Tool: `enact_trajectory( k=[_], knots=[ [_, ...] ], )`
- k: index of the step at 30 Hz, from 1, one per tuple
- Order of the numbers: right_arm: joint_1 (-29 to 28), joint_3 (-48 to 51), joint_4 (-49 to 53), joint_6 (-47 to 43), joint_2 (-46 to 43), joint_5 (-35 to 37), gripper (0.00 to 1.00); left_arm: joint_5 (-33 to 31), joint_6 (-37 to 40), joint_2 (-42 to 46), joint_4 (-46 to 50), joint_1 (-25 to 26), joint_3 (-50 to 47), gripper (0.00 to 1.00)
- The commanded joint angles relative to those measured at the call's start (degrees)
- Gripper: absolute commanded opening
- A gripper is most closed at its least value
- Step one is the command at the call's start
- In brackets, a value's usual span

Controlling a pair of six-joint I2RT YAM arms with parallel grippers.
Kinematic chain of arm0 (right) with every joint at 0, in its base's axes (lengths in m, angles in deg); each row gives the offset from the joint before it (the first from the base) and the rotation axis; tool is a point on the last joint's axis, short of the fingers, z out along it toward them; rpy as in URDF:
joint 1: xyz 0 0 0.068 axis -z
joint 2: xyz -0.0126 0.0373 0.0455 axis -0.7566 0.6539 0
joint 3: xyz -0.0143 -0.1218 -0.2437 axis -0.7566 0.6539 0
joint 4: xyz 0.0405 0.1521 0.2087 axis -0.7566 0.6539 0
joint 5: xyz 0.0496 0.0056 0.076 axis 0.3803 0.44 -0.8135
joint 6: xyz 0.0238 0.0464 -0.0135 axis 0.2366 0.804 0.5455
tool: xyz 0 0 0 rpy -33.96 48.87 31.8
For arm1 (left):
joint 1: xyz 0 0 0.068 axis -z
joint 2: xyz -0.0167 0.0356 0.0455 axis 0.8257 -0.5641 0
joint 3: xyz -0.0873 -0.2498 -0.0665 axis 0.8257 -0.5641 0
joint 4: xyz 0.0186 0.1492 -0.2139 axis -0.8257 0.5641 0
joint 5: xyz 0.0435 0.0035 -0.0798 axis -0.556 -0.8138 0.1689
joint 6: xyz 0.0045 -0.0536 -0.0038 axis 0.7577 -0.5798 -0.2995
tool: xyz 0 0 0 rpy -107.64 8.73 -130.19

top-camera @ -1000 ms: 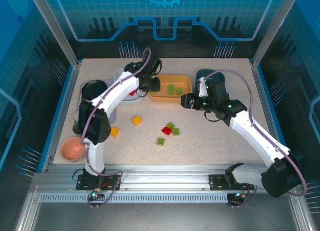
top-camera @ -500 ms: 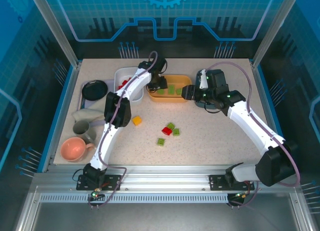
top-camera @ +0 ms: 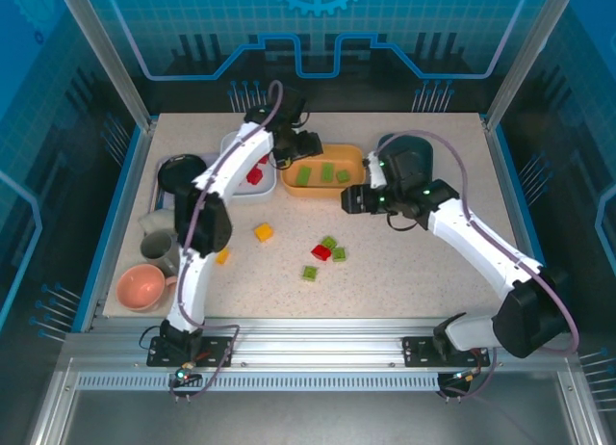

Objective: Sort the legos into containers by color

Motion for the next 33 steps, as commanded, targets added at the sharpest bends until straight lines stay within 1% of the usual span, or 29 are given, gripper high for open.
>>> enact_trajectory(
  k=[1, 2, 3, 6, 9, 13, 16, 19, 24, 30, 32, 33],
  knots=[
    [-6.0, -3.8, 2.0, -6.1, 4.8, 3.2, 0.70, -3.0, -5.9, 15.0, -0.8, -1.5, -13.4, 0.78],
    [-7.8, -4.8, 1.7, -6.7, 6.5, 3.3, 0.71, -4.0, -7.2, 18.7, -1.5, -1.9, -17.9, 0.79],
    [-9.9, -5.9, 1.2, -7.2, 8.6, 3.4, 0.71, -5.2, -8.7, 24.0, -2.2, -2.3, -24.4, 0.79],
    [-16.1, -11.4, 1.6, -7.6, 16.7, 4.3, 0.72, -7.9, -12.5, 38.1, -3.5, -2.9, -40.2, 0.80],
    [-20.8, -18.4, 3.2, -6.9, 25.3, 4.4, 0.74, -10.3, -16.0, 51.3, -1.2, -2.9, -51.7, 0.80],
    [-24.2, -29.3, 7.3, -3.4, 37.4, 7.4, 0.77, -11.6, -19.4, 67.0, 4.3, -2.9, -61.1, 0.80],
    [-24.6, -35.5, 9.5, -0.3, 43.7, 9.0, 0.80, -12.4, -20.2, 75.6, 9.1, -2.9, -63.5, 0.80],
    [-24.7, -41.7, 12.1, 1.1, 49.5, 10.5, 0.81, -12.5, -20.6, 80.9, 13.3, -2.9, -64.1, 0.80],
    [-24.8, -50.9, 17.3, 1.1, 58.0, 13.1, 0.79, -12.1, -21.2, 84.4, 17.0, -2.9, -63.9, 0.80],
    [-23.7, -57.3, 21.5, 1.4, 63.6, 14.7, 0.68, -12.2, -19.3, 85.0, 18.9, -2.9, -61.9, 0.80],
    [-23.5, -57.9, 21.3, 1.1, 64.1, 14.5, 0.62, -12.0, -19.3, 85.2, 19.0, -2.9, -61.8, 0.80],
    [-23.4, -57.9, 20.9, 1.0, 64.3, 14.2, 0.58, -12.0, -19.4, 85.3, 19.0, -2.9, -61.9, 0.80]
  ],
)
